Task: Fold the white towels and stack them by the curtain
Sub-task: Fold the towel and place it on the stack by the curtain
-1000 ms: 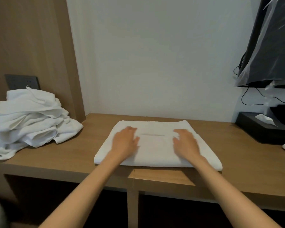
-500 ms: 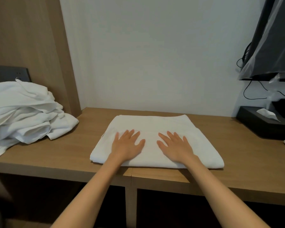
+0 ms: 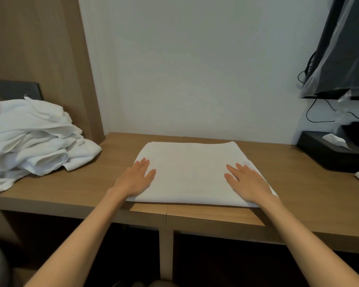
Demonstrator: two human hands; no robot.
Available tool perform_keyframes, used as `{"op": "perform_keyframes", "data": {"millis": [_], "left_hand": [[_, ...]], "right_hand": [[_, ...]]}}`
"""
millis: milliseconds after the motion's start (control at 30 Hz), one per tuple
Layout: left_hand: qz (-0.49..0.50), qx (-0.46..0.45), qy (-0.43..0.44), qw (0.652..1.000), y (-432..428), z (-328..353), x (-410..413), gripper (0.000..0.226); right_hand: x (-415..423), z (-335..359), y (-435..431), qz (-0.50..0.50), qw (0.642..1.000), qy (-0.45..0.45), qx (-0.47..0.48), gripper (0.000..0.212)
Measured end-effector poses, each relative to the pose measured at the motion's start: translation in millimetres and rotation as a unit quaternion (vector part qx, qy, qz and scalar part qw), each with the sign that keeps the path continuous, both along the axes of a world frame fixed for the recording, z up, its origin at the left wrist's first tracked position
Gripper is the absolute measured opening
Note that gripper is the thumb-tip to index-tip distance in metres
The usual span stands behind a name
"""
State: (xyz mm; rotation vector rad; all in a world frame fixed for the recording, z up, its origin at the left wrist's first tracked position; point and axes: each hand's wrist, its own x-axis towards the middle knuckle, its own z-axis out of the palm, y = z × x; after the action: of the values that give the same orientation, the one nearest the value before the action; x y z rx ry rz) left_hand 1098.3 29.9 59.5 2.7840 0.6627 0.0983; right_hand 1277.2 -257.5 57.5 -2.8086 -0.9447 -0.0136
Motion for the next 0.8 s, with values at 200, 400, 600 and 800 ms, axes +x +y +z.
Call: {"op": "perform_keyframes", "data": {"millis": [200, 400, 600, 800], "left_hand": [[-0.11, 0.069, -0.017, 0.991, -21.5, 11.3, -12.8, 0.059], [-0.239, 0.077, 0.023, 0.968, -68.6, 12.4, -13.8, 0.065], [-0.217, 0.13, 0.035, 0.967, -50.4, 9.7, -32.4, 0.074], [-0.192, 0.136, 0.002, 0.972, -30.3, 8.9, -54.8, 0.051]], "right_hand": [[-24.4, 16.7, -3.6, 0.143, 0.986, 0.071, 0.045, 0.05], [-58.0, 8.2, 5.9, 0.239, 0.97, 0.006, -0.046, 0.055], [-46.4, 12.1, -26.5, 0.218, 0.972, -0.019, -0.09, 0.055], [-41.0, 16.6, -55.8, 0.19, 0.974, -0.06, -0.109, 0.051]]}}
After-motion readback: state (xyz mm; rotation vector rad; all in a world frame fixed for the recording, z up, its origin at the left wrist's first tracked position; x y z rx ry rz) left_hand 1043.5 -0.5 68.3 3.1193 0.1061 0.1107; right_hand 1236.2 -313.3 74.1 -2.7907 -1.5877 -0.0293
